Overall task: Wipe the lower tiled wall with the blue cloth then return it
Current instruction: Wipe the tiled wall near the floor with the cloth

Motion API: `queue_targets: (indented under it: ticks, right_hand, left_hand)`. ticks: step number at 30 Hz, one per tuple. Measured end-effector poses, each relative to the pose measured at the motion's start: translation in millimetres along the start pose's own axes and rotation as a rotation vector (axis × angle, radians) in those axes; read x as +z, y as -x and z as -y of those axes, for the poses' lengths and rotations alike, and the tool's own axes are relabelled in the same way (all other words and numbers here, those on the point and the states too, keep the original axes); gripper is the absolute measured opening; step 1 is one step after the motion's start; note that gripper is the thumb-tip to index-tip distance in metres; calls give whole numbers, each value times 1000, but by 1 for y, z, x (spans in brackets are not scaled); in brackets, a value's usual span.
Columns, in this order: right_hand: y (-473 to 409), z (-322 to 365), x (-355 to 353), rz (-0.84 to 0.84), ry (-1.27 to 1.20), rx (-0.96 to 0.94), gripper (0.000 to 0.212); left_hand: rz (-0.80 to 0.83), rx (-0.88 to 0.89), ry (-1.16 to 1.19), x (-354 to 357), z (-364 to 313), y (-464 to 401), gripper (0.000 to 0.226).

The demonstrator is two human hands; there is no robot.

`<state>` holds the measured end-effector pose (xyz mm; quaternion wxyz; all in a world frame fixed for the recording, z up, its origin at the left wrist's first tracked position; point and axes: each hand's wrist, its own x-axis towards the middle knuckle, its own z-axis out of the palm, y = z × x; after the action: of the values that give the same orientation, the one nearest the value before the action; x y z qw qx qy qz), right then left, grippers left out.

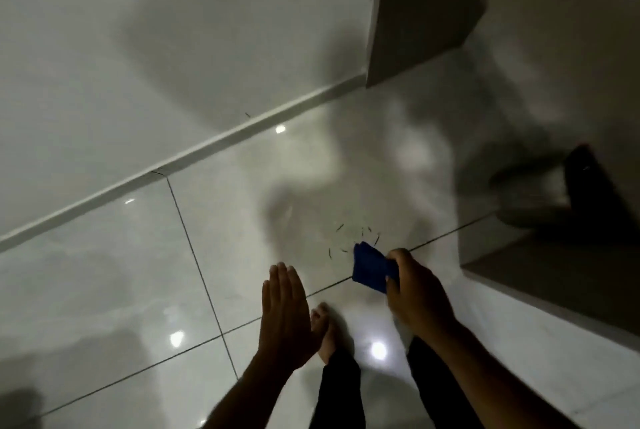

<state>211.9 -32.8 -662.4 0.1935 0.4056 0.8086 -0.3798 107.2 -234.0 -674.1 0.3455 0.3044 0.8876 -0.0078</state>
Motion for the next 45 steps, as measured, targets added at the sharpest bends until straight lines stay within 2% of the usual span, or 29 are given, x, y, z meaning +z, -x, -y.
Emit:
queue_targets:
  ticks: [5, 10, 12, 13, 15, 17, 19, 22, 27, 29, 31, 34, 37, 38, 39, 40, 41, 43, 45]
  right_hand:
    - [-125, -76, 129, 198, 62, 88, 30]
    - [-211, -137, 204, 369, 108, 88, 36]
    - [-237, -160, 220, 299, 126, 115, 38]
    - [-246, -172, 226, 210, 157, 126, 41]
    - [-257, -193, 235, -66, 346, 110, 60]
    - [-260, -209, 243, -251, 498, 23, 82]
    - [-256, -220, 258, -270, 477, -105, 80]
    - [-248, -227, 293, -137, 417, -187, 68]
    - [-313, -199, 295, -346, 354, -40, 68]
    - [-342, -166, 301, -395, 332, -68, 68]
    - [-341, -137, 326, -365, 416, -249, 71]
    - [-300, -143, 356, -141, 637, -703, 74]
    - [-316, -177, 312, 213, 920, -1356, 71]
    - [-335, -181, 291, 264, 999, -1485, 71]
    - [-354, -182, 273, 248, 1057, -1517, 71]
    - [-374, -181, 261, 158, 1051, -1453, 71]
    - [-387, -178, 257, 24, 989, -1306, 71]
    - [-390, -155, 277, -231, 797, -883, 73]
    - [-373, -122, 319, -351, 571, -562, 76]
  left_hand:
    - [69, 54, -112, 142, 46, -124, 114]
    - [49, 134, -192, 239, 82, -224, 126]
    - [38, 133, -180, 266, 94, -249, 135]
    - [39, 126, -179, 275, 99, -259, 141]
    - [43, 97, -180, 285, 111, -272, 157]
    - [38, 44, -158, 291, 119, -281, 172]
    - [31, -19, -105, 294, 127, -285, 181]
    - [82, -71, -69, 300, 134, -288, 185]
    - [104, -83, -10, 308, 137, -298, 187]
    - [101, -61, -2, 309, 140, -298, 186]
    - [113, -54, 4, 310, 141, -298, 186]
    - [149, -73, -3, 307, 142, -297, 186]
    - [180, -69, -18, 300, 141, -295, 188]
    - [185, -72, -21, 298, 139, -294, 189]
    - [184, -76, -27, 298, 138, -293, 189]
    - [177, -82, -32, 299, 138, -293, 189]
    - [176, -87, -34, 300, 137, -294, 189]
    - [180, -93, -41, 301, 139, -295, 189]
    - [174, -94, -51, 302, 139, -296, 190]
